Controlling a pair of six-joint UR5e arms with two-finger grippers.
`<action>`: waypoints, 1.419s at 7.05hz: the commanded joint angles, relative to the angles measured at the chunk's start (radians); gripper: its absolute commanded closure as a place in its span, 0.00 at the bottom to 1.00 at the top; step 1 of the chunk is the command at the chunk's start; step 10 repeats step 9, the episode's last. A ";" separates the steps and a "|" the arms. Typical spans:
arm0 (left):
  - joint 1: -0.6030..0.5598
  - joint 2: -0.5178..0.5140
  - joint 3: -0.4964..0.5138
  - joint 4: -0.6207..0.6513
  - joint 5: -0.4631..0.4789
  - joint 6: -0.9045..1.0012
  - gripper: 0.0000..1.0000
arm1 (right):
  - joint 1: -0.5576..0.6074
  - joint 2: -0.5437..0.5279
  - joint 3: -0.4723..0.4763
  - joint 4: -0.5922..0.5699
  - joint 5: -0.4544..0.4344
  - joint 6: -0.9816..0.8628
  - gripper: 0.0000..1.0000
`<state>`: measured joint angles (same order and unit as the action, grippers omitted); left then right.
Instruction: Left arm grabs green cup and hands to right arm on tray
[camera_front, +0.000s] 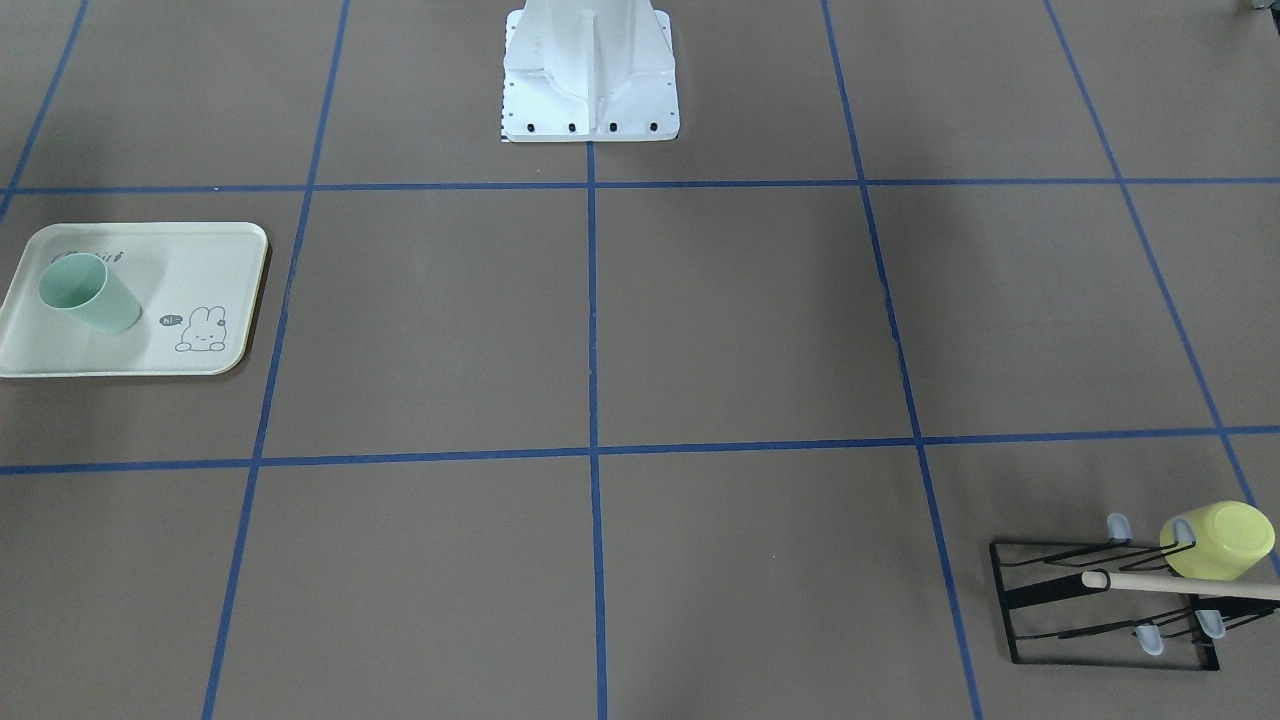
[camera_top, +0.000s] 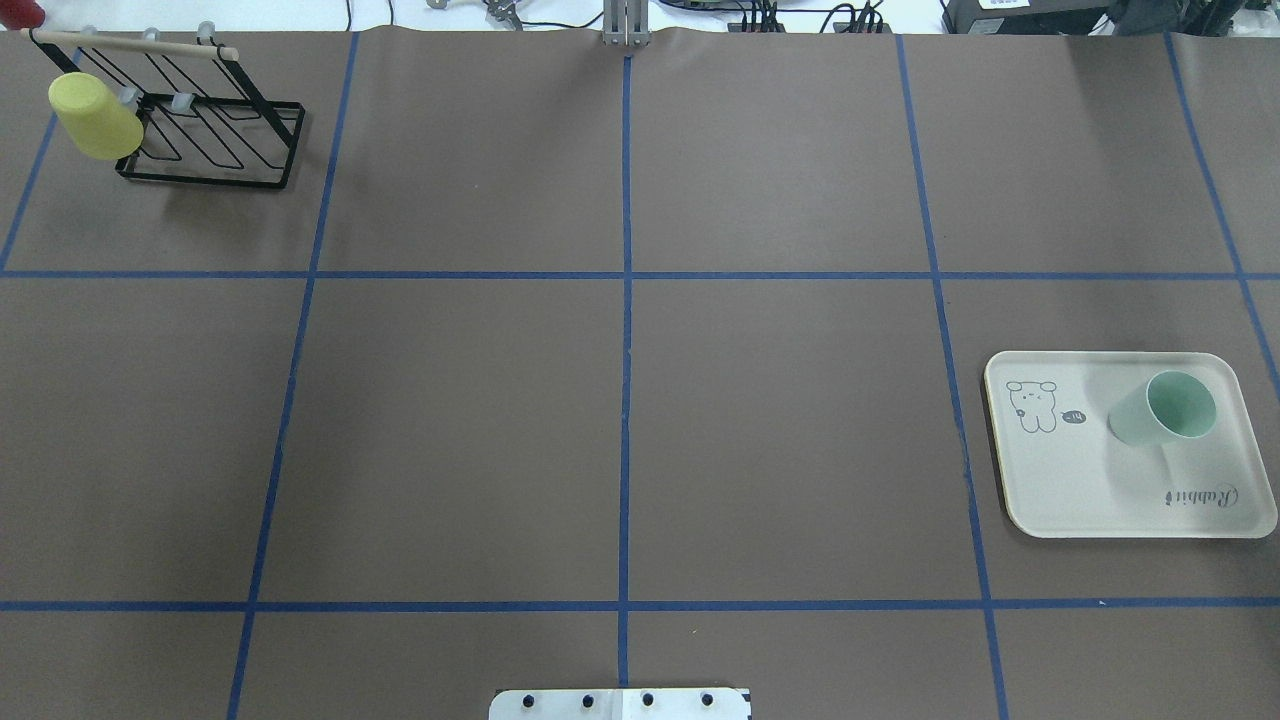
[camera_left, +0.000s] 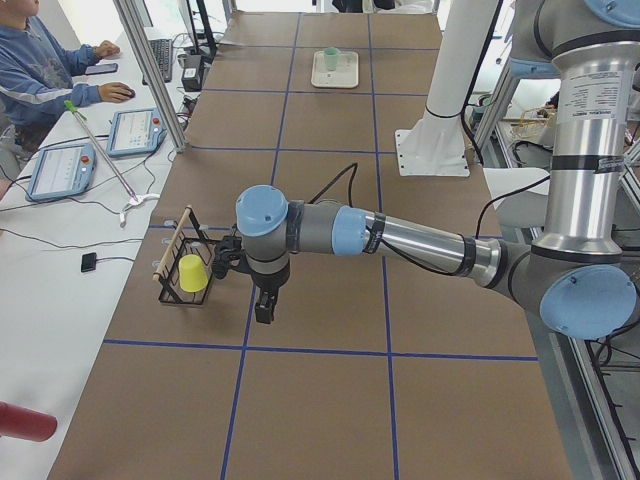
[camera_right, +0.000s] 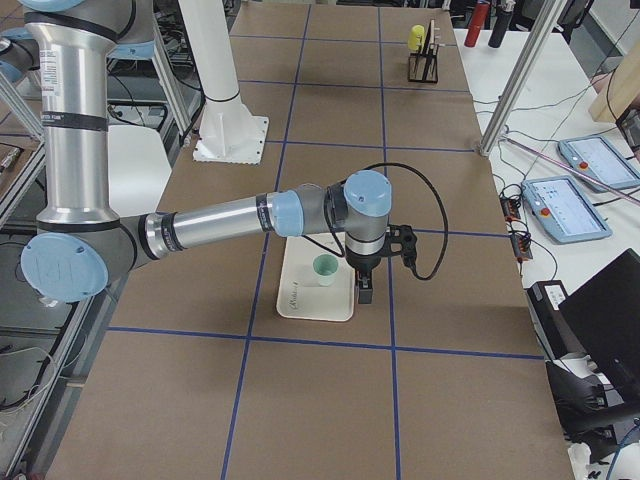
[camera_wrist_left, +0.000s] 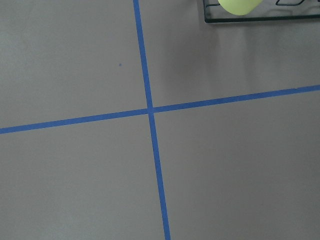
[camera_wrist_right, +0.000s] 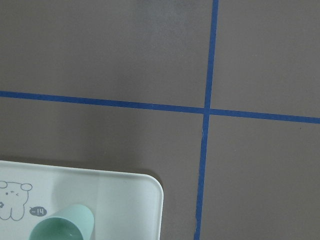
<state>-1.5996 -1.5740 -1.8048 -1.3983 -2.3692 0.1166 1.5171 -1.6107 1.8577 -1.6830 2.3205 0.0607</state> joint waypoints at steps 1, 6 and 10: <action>0.001 0.000 0.004 -0.002 0.001 0.002 0.00 | -0.003 0.000 -0.011 -0.001 0.000 0.008 0.01; 0.001 0.006 -0.039 0.002 0.001 -0.002 0.00 | -0.005 0.003 -0.014 0.022 0.002 0.002 0.01; 0.001 0.000 -0.041 0.002 -0.001 -0.002 0.00 | -0.006 0.003 -0.017 0.062 0.002 0.002 0.01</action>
